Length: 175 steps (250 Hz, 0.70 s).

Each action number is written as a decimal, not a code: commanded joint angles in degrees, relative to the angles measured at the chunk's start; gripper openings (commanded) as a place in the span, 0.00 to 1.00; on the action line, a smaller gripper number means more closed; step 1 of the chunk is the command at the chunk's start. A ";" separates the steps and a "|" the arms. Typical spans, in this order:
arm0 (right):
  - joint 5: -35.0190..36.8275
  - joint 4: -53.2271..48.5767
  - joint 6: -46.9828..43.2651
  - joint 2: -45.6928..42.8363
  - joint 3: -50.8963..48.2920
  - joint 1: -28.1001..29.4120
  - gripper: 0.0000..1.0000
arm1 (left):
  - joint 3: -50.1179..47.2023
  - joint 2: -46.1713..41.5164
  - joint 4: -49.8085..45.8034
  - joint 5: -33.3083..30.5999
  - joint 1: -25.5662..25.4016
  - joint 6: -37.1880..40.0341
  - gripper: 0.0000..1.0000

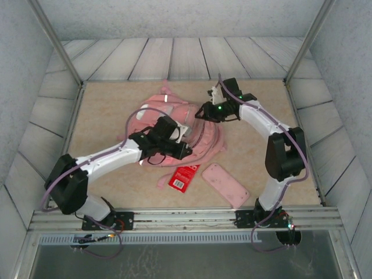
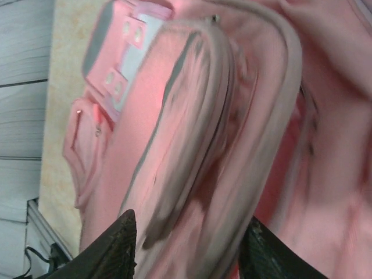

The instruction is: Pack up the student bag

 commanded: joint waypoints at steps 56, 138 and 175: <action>3.84 -0.60 3.56 -19.72 -17.23 0.31 0.49 | 9.92 7.64 5.36 3.87 -1.14 -0.03 0.00; -0.83 10.08 10.52 -19.83 -23.99 0.31 0.46 | 11.63 10.14 4.64 3.53 -1.93 0.23 0.00; 0.65 10.92 11.19 -19.09 -25.42 0.40 0.46 | 11.16 9.65 4.70 2.93 -1.86 0.10 0.00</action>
